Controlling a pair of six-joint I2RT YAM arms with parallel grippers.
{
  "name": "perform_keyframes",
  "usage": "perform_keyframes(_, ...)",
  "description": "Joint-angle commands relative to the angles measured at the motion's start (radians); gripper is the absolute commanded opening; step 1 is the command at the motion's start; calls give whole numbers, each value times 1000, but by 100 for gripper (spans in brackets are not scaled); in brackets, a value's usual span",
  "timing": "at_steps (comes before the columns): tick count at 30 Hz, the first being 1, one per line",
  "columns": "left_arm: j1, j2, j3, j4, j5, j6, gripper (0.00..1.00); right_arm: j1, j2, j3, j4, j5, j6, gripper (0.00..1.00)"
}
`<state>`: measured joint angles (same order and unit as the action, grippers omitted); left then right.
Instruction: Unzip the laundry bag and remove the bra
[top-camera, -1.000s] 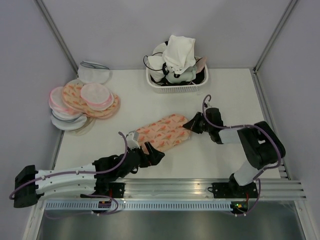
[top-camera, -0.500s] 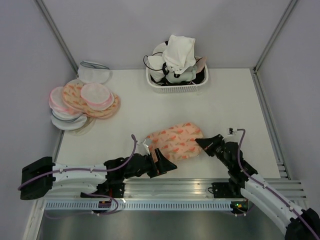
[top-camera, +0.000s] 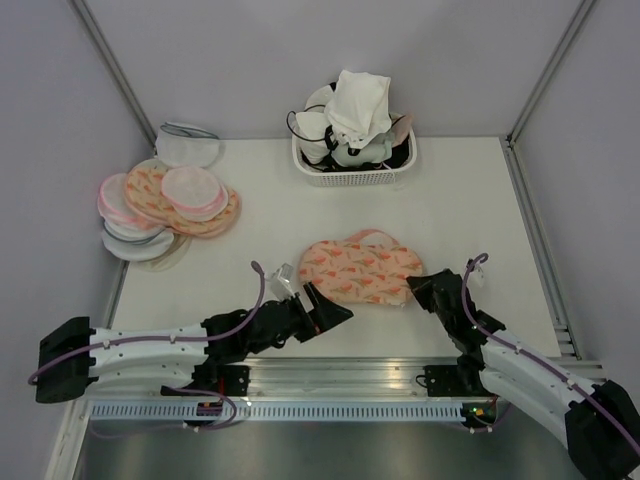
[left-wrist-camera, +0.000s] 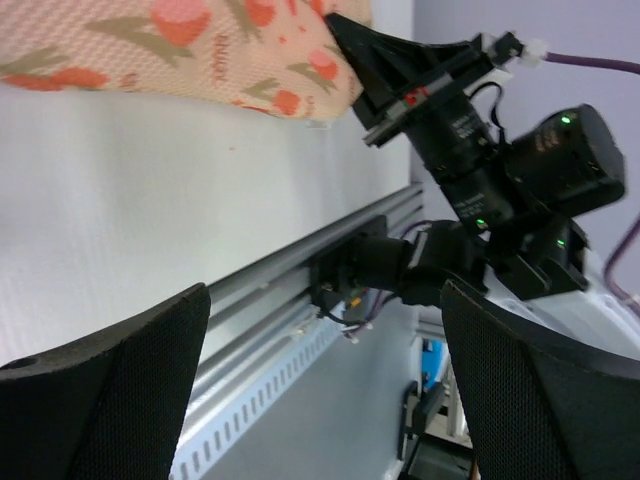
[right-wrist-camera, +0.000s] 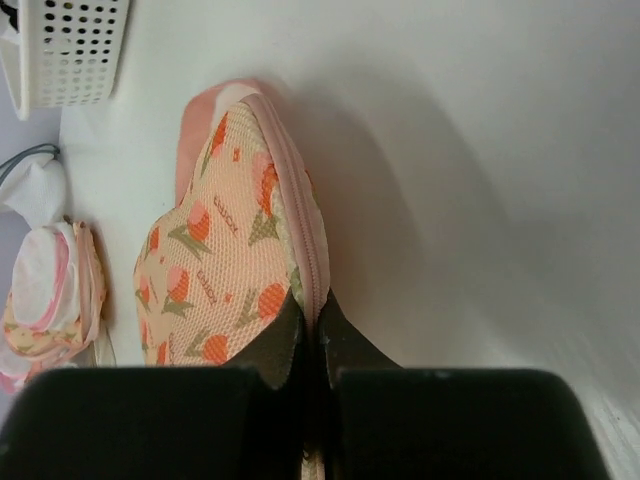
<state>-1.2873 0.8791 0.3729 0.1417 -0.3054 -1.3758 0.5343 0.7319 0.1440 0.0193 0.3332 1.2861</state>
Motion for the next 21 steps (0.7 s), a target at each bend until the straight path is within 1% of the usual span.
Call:
perform_keyframes(1, -4, 82, -23, 5, -57, -54, 100, 15, 26, -34, 174, 18, 111, 0)
perform_keyframes(2, -6, 134, -40, 74, -52, -66, 100, 19, 24, -37, 182, 18, 130, 0)
perform_keyframes(4, -7, 185, -52, 131, -44, -98, 100, 24, 12, -53, 206, 6, 174, 0)
perform_keyframes(5, -7, 237, -55, 154, -44, -109, 100, 26, 8, -55, 218, -3, 180, 0)
perform_keyframes(6, -7, 262, -57, 201, -47, -117, 100, 26, 6, -55, 225, -28, 189, 1)
perform_keyframes(8, -6, 322, -55, 231, -55, -140, 100, 27, 17, -55, 251, -63, 220, 0)
perform_keyframes(9, -7, 339, -57, 287, -57, -146, 100, 27, 41, -52, 264, -122, 223, 0)
perform_keyframes(12, -6, 365, -37, 324, -92, -157, 100, 27, 121, -18, 291, -239, 219, 0)
perform_keyframes(15, -9, 357, -19, 349, -126, -158, 100, 35, 171, 6, 312, -287, 193, 0)
perform_keyframes(17, -13, 347, 0, 328, -136, -141, 100, 41, 163, 5, 311, -298, 190, 0)
perform_keyframes(18, -15, 339, 3, 309, -146, -147, 100, 41, 132, 8, 295, -287, 176, 1)
perform_keyframes(21, -15, 333, -17, 311, -161, -161, 100, 41, 109, 37, 278, -316, 127, 0)
